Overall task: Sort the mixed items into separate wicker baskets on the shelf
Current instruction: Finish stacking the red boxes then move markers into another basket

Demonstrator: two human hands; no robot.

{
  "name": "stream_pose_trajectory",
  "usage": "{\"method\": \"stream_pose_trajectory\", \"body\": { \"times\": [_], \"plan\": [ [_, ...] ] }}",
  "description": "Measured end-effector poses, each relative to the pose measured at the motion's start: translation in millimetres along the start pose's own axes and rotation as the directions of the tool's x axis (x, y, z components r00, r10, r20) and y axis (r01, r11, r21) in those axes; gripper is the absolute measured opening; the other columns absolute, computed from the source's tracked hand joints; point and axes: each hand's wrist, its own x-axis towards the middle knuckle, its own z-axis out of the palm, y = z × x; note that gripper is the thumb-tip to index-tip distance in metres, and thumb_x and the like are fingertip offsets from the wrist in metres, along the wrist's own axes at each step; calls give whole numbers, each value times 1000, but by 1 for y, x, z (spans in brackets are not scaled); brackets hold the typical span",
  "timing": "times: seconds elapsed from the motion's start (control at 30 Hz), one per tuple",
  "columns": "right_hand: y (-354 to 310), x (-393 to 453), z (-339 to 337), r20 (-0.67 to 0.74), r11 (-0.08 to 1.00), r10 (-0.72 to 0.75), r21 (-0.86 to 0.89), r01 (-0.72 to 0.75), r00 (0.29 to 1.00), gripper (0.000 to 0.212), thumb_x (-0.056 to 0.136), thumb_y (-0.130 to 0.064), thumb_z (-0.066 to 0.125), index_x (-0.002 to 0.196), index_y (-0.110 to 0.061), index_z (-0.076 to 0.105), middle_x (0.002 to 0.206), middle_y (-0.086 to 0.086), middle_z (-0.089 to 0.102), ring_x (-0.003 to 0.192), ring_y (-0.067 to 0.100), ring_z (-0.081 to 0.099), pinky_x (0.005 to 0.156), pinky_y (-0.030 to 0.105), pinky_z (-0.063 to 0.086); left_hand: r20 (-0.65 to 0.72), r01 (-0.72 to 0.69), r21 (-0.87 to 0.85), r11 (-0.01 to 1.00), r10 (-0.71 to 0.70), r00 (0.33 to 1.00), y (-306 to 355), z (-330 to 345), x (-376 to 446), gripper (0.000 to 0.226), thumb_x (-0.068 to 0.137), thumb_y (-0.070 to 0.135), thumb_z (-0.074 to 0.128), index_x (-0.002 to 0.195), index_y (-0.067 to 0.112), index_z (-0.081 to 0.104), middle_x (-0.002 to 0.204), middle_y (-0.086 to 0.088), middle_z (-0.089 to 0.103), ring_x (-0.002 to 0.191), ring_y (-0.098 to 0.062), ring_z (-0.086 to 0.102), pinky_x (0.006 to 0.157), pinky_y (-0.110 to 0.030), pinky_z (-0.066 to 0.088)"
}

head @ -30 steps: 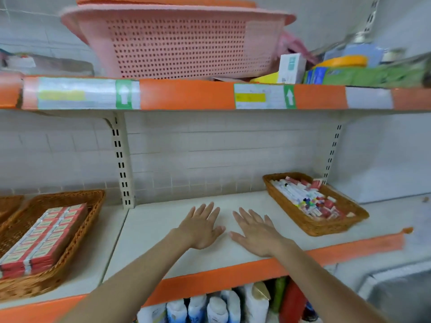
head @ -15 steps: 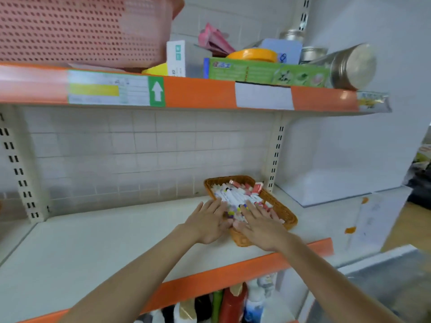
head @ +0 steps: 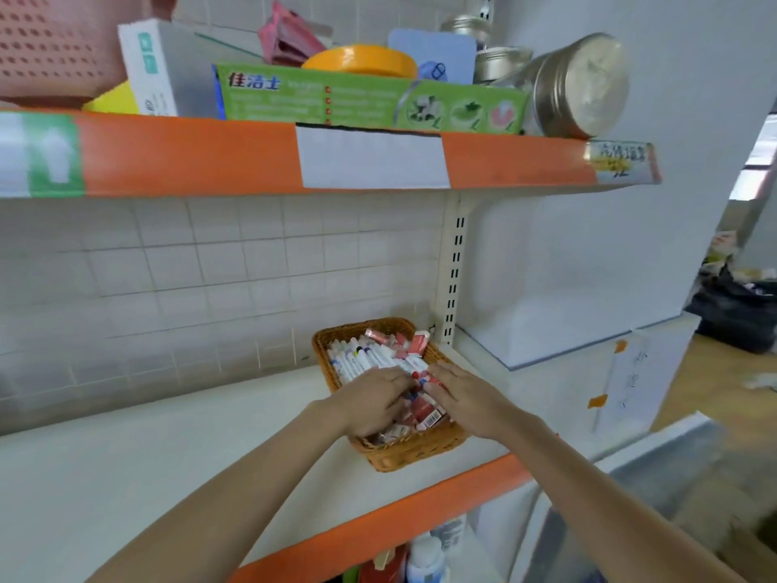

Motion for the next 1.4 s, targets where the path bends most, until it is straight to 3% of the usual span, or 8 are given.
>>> {"method": "stream_pose_trajectory", "body": {
  "times": [0.1, 0.23, 0.47, 0.7, 0.87, 0.97, 1.07, 1.4],
  "plan": [
    [4, 15, -7, -10, 998, -12, -62, 12, 1000, 47, 103, -20, 37, 148, -12, 32, 152, 5, 36, 136, 22, 38, 110, 30, 32, 8, -45, -38, 998, 45, 999, -3, -1, 13, 39, 92, 10, 48, 131, 11, 57, 126, -10, 59, 116, -25, 51, 99, -38, 41],
    [4, 31, -7, 47, 959, -75, -272, 85, 996, 59, 92, 3, 43, 146, -18, 40, 151, 2, 40, 135, 22, 39, 109, 34, 32, 40, -125, 6, 992, 124, 991, -9, 2, 18, 36, 89, 6, 52, 121, 15, 64, 118, -6, 64, 109, -23, 53, 93, -36, 44],
    [1, 42, -7, 35, 841, -102, -531, 105, 994, 48, 92, -8, 54, 138, -20, 51, 132, 2, 51, 125, 21, 34, 99, 34, 34, -19, -190, 93, 977, 193, 981, -15, 2, 21, 31, 90, 11, 59, 120, 14, 65, 119, -4, 57, 113, -19, 47, 94, -29, 38],
    [0, 27, -9, -134, 955, -111, -290, 68, 985, 46, 94, -19, 52, 139, -14, 47, 140, 6, 43, 130, 21, 32, 106, 31, 33, -150, -103, -39, 994, 96, 984, -15, -2, 8, 28, 91, 9, 54, 118, 11, 64, 109, -3, 51, 96, -10, 39, 83, -19, 33],
    [-22, 16, -8, -183, 991, -132, -32, 129, 974, 54, 93, -19, 55, 145, -18, 41, 142, 6, 39, 127, 19, 39, 104, 29, 36, -294, 50, -163, 985, -97, 951, -12, -14, -22, 22, 95, 16, 54, 112, 5, 60, 110, -8, 58, 103, -21, 51, 83, -22, 35],
    [-45, 12, -1, -194, 980, -171, 69, 188, 966, 52, 92, -18, 59, 142, -14, 45, 144, 7, 36, 131, 21, 36, 110, 32, 32, -363, 153, -287, 946, -256, 896, -14, -17, -54, 14, 95, 14, 54, 102, 3, 58, 98, -11, 60, 88, -24, 54, 67, -23, 31],
    [-78, 9, 10, -182, 944, -266, 149, 294, 947, 44, 91, -18, 60, 134, -12, 54, 127, 7, 44, 120, 23, 45, 102, 30, 36, -381, 263, -387, 884, -412, 827, -19, -14, -94, 8, 95, 18, 55, 92, 12, 52, 85, -6, 57, 76, -19, 49, 62, -26, 30],
    [-199, -3, 50, -91, 825, -517, 211, 524, 851, 43, 88, -19, 63, 131, -16, 55, 112, -2, 44, 105, 14, 46, 83, 21, 34, -364, 554, -416, 721, -690, 625, -51, -14, -237, 17, 96, 23, 53, 101, 9, 60, 88, 1, 58, 79, -16, 51, 57, -17, 34]
  ]
}}
